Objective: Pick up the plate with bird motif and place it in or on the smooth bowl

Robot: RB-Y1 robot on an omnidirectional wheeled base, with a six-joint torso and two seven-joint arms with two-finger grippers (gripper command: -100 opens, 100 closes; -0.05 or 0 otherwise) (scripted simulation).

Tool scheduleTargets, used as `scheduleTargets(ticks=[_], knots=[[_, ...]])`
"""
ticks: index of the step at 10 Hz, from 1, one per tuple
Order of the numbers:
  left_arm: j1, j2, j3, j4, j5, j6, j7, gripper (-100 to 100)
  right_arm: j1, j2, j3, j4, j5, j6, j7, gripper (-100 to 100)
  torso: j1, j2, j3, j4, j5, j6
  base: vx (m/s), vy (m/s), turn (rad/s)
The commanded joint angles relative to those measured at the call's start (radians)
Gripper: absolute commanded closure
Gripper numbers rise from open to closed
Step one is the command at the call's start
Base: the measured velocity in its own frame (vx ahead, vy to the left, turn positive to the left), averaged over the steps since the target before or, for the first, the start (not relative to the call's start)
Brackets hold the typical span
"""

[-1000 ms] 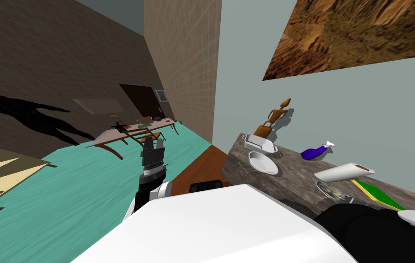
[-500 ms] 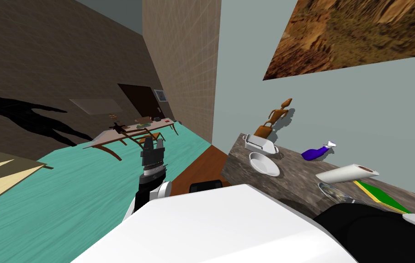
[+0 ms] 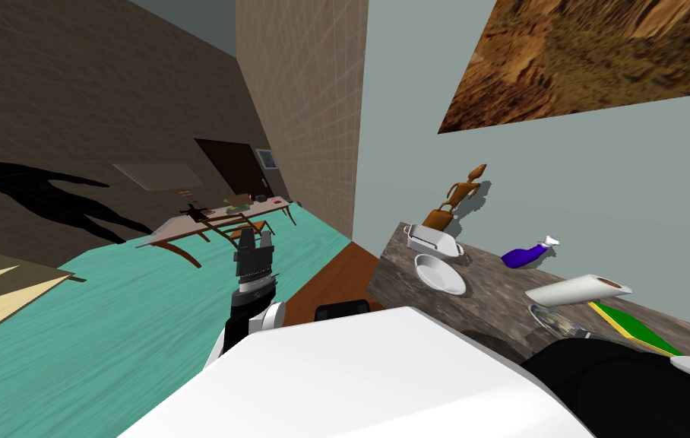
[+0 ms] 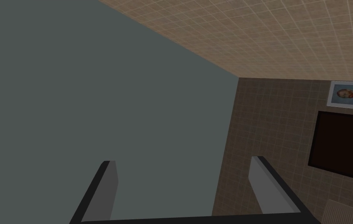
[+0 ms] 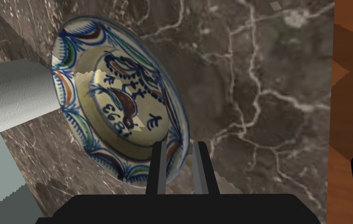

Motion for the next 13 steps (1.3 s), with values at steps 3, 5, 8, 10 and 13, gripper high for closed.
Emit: scheduleTargets(ticks=[3,5,8,10,13], knots=[[0.000,0.000,0.000,0.000,0.000,0.000,0.000,0,0.000,0.000,0.000,0.000,0.000,0.000,0.000,0,0.000,0.000,0.000,0.000,0.000,0.000,0.000,0.000,0.000],[0.000,0.000,0.000,0.000,0.000,0.000,0.000,0,0.032,-0.011,-0.022,-0.045,0.063,0.011,-0.067,100,0.000,0.001,0.000,0.000,0.000,0.000,-0.033,0.001,0.021],[0.000,0.000,0.000,0.000,0.000,0.000,0.000,0,0.050,-0.017,-0.035,-0.069,0.096,0.018,-0.121,100,0.001,0.002,0.001,0.000,0.001,0.000,-0.028,-0.001,0.008],[0.000,0.000,0.000,0.000,0.000,0.000,0.000,0,0.067,-0.024,-0.048,-0.094,0.129,0.024,-0.164,100,0.001,0.001,0.000,0.000,0.001,-0.001,-0.022,-0.001,0.011],[0.000,0.000,0.000,0.000,0.000,0.000,0.000,0,0.103,-0.037,-0.074,-0.142,0.195,0.038,-0.251,100,0.002,0.001,0.000,-0.001,0.001,-0.001,-0.029,0.001,0.016]])
